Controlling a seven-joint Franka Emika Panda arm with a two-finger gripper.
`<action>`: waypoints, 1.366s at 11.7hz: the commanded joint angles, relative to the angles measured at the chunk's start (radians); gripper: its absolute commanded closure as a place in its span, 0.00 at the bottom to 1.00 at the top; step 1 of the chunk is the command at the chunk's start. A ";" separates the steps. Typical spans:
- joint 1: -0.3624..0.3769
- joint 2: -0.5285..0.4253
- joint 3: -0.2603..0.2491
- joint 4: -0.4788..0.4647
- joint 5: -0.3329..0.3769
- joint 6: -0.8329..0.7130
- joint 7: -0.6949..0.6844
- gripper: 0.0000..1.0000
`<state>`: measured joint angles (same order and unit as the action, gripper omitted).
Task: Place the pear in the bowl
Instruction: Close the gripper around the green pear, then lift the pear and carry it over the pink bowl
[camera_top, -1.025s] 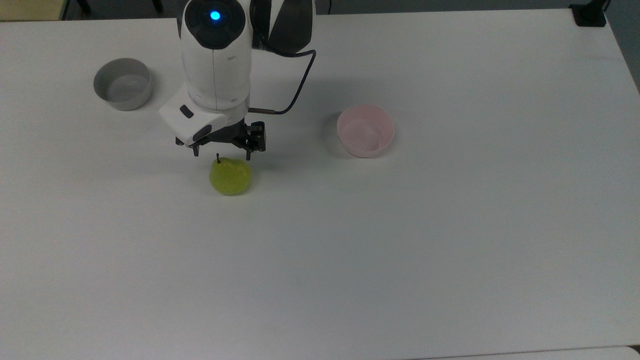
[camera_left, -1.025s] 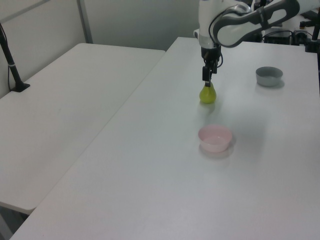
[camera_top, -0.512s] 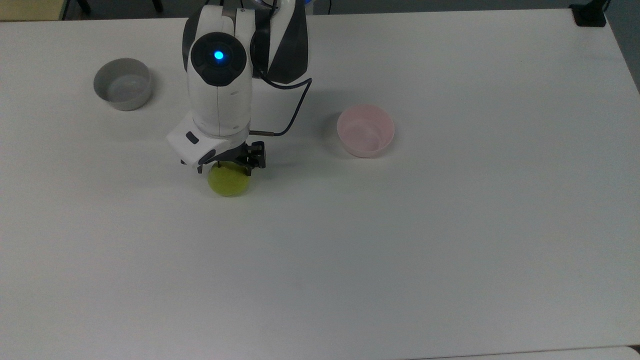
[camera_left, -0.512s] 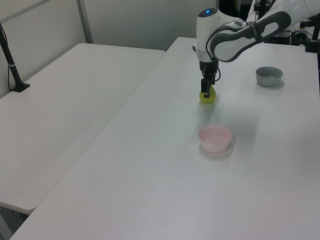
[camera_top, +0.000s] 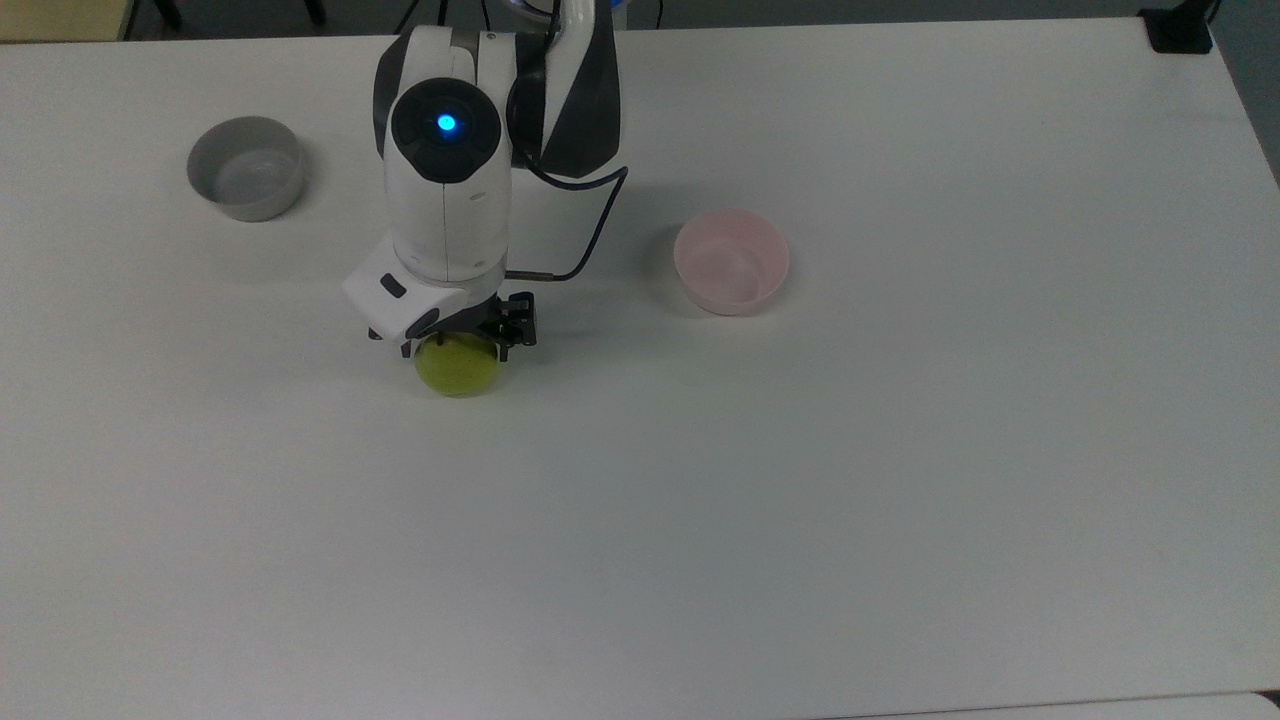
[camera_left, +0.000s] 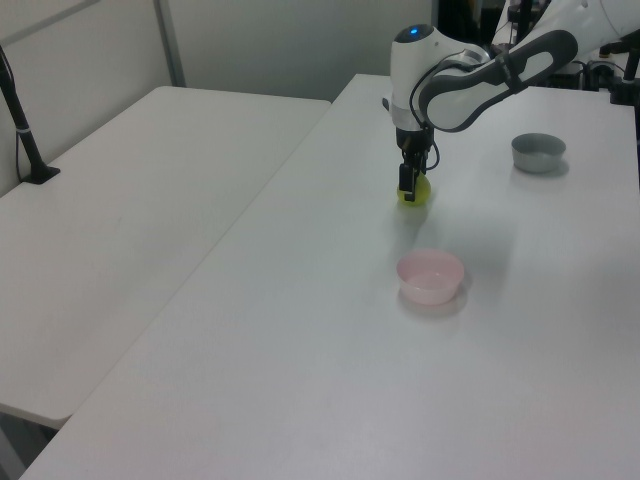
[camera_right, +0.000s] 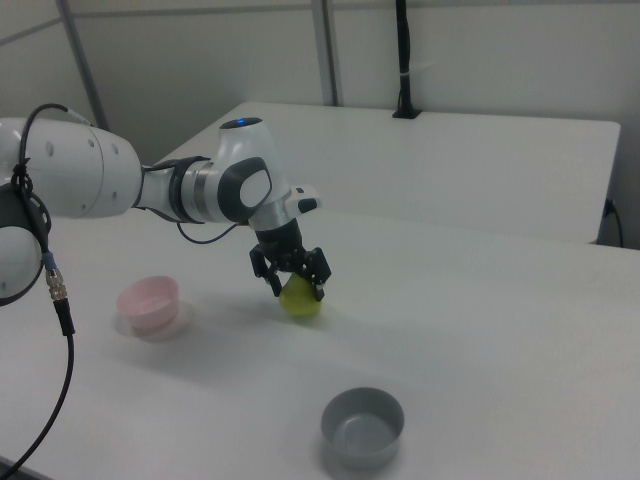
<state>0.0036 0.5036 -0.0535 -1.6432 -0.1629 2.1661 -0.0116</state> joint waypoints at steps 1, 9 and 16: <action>-0.002 0.018 0.012 -0.056 -0.017 0.073 -0.010 0.00; -0.005 -0.014 0.012 -0.052 -0.037 0.041 -0.011 0.59; 0.003 -0.140 0.017 0.064 -0.021 -0.185 -0.008 0.59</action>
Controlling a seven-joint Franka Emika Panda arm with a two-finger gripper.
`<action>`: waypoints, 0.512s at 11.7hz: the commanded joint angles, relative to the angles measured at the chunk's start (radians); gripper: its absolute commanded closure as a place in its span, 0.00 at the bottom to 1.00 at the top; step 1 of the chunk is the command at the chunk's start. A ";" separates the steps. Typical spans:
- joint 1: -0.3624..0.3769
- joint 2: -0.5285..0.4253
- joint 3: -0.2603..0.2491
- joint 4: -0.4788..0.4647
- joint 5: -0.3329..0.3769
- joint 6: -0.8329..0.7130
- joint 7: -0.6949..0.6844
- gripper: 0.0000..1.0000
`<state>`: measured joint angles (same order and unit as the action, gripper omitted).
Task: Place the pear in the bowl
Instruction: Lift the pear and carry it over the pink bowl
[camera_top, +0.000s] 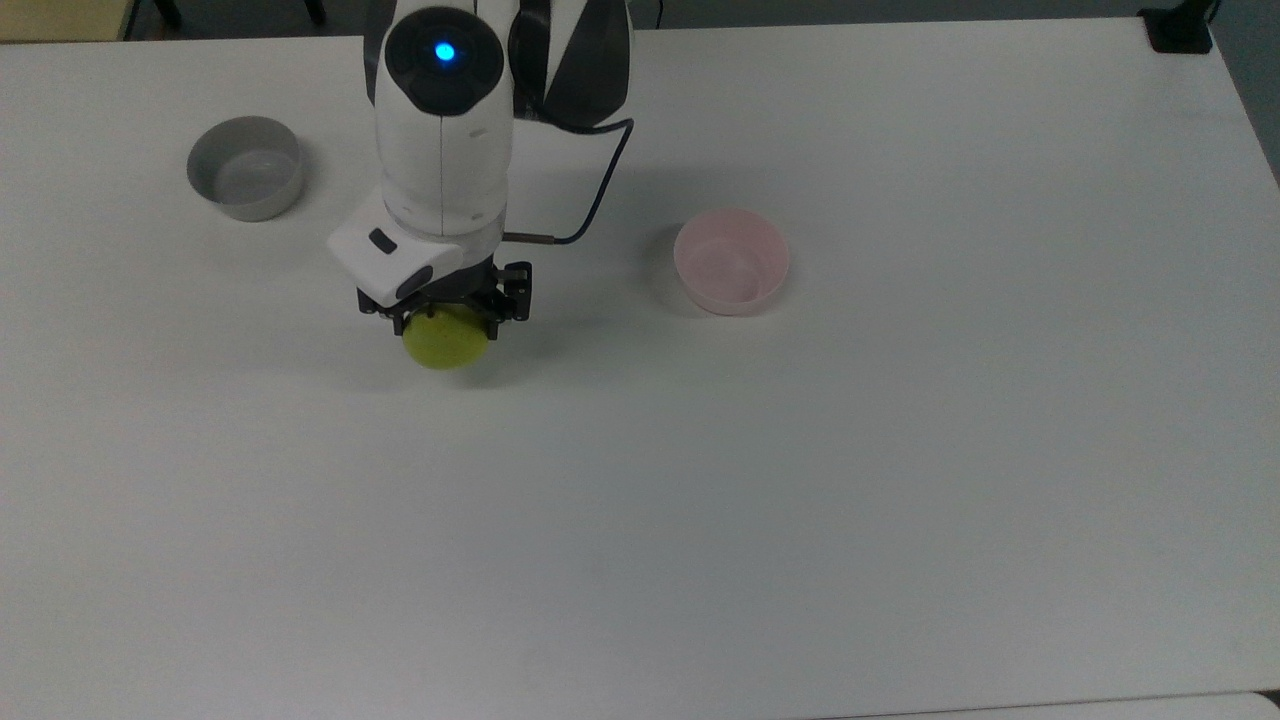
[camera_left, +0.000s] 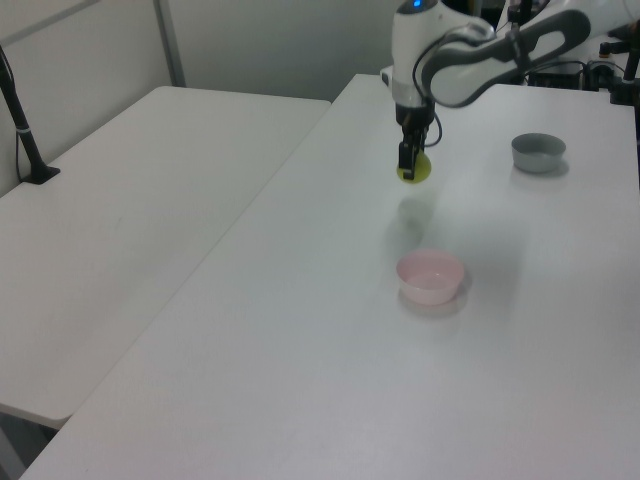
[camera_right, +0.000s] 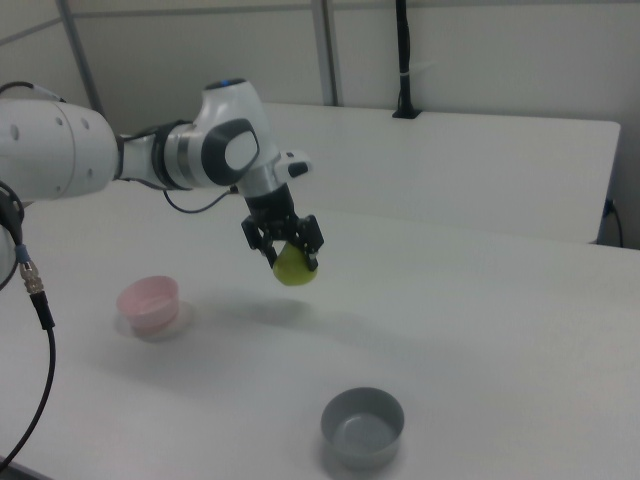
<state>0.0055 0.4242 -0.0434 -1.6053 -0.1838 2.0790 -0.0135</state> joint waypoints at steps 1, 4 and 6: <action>0.001 -0.067 0.008 0.063 0.001 -0.144 -0.006 0.59; -0.009 -0.088 0.005 0.180 0.052 -0.282 -0.028 0.59; -0.009 -0.117 0.002 0.211 0.087 -0.347 -0.054 0.58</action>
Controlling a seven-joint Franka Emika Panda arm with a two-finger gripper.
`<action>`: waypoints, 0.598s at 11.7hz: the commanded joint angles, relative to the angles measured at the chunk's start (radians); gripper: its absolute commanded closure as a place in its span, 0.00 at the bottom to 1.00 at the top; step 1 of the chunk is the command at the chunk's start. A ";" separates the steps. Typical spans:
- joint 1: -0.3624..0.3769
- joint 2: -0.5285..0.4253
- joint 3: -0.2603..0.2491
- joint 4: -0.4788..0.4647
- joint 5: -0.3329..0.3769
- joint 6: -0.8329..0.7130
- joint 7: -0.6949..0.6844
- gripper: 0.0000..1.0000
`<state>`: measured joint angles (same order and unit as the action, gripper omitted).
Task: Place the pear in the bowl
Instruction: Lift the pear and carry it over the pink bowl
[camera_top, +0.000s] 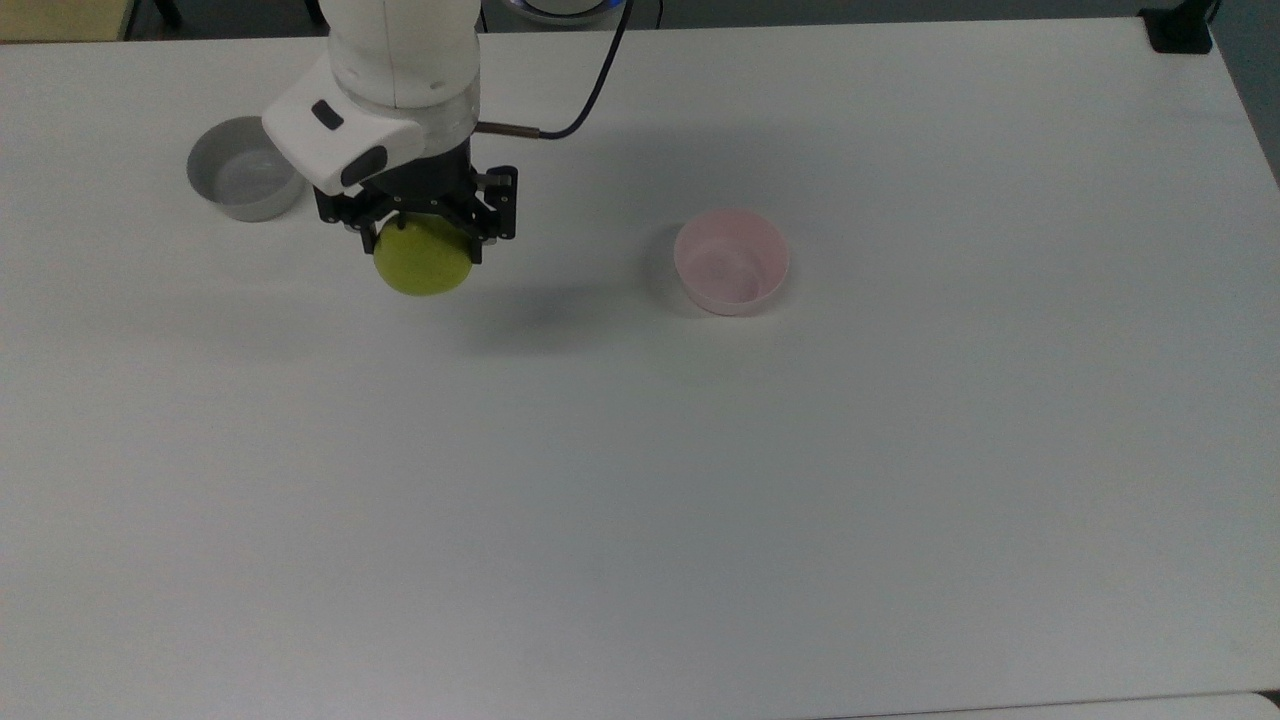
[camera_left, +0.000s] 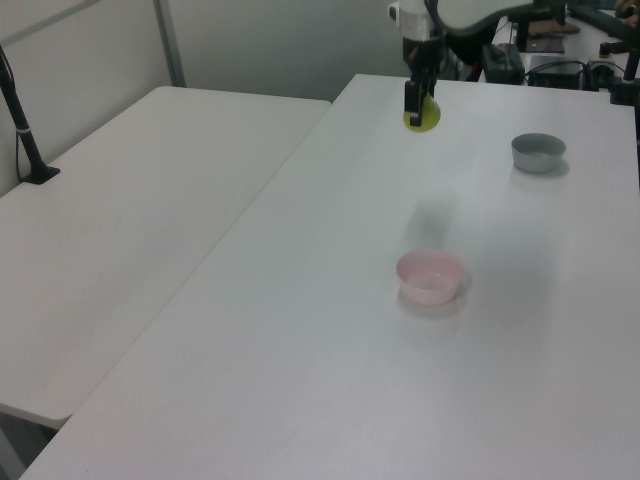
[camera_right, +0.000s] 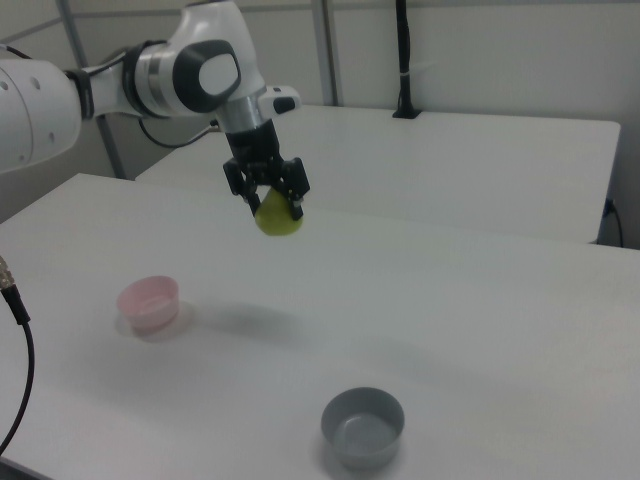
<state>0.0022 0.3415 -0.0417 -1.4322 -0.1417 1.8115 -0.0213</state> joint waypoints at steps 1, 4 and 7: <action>-0.005 -0.051 0.000 0.042 0.057 -0.086 -0.048 0.58; 0.012 -0.079 0.037 0.033 0.059 -0.086 -0.035 0.58; 0.013 -0.107 0.181 0.000 0.048 -0.087 0.062 0.58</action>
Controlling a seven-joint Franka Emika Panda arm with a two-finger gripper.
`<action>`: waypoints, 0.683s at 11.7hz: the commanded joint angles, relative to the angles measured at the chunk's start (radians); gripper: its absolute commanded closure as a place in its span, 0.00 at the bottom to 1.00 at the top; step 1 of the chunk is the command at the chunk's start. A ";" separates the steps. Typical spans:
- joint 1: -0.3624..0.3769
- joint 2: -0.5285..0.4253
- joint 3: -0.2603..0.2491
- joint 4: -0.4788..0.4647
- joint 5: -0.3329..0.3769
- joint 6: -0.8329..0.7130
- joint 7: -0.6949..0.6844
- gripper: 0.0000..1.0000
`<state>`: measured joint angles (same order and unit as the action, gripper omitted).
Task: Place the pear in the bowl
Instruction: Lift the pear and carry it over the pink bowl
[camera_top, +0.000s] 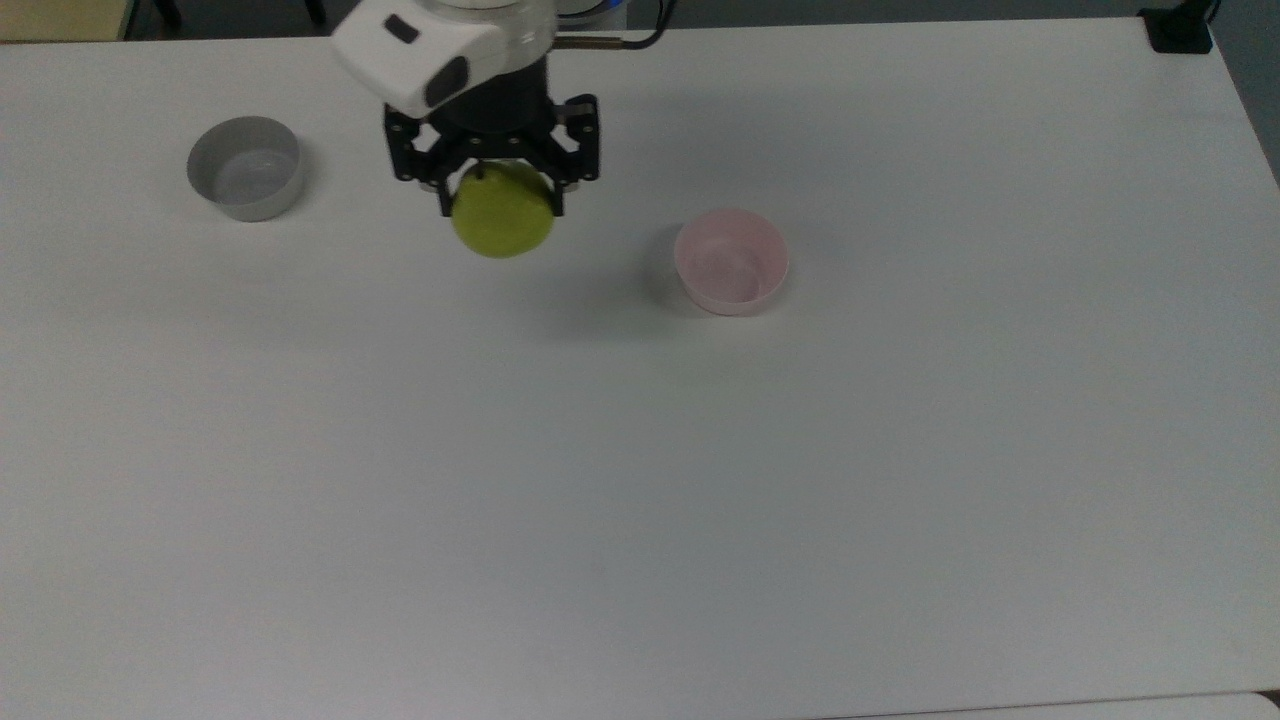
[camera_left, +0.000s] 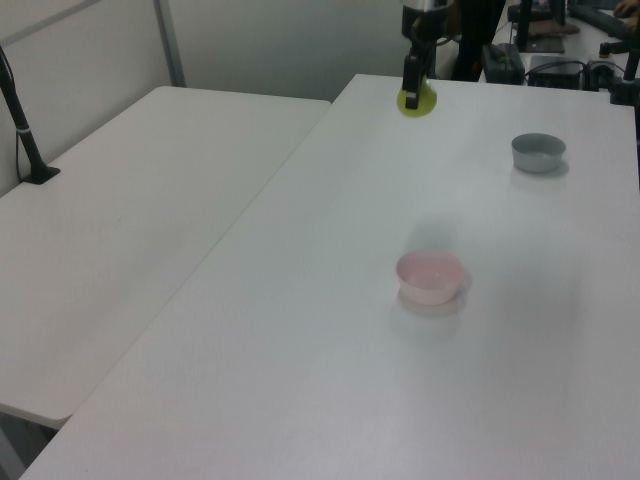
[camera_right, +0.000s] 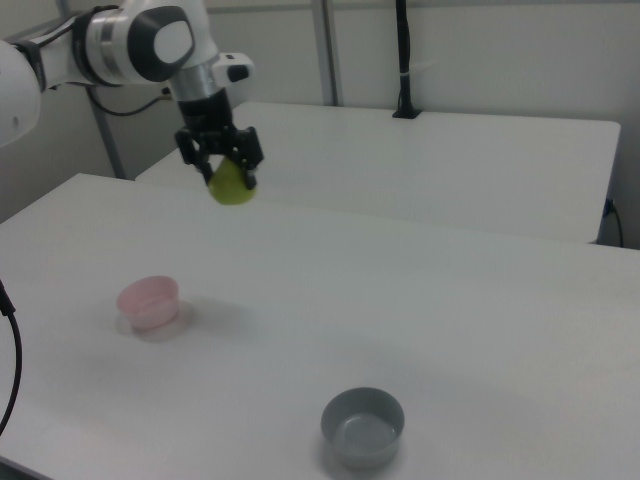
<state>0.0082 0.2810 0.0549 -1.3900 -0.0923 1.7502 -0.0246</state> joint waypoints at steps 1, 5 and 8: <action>0.007 -0.060 0.129 -0.062 -0.003 -0.034 0.072 0.58; 0.021 -0.103 0.264 -0.116 -0.007 -0.081 0.153 0.58; 0.082 -0.157 0.264 -0.191 -0.007 -0.077 0.179 0.58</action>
<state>0.0560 0.1999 0.3244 -1.4866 -0.0943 1.6774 0.1269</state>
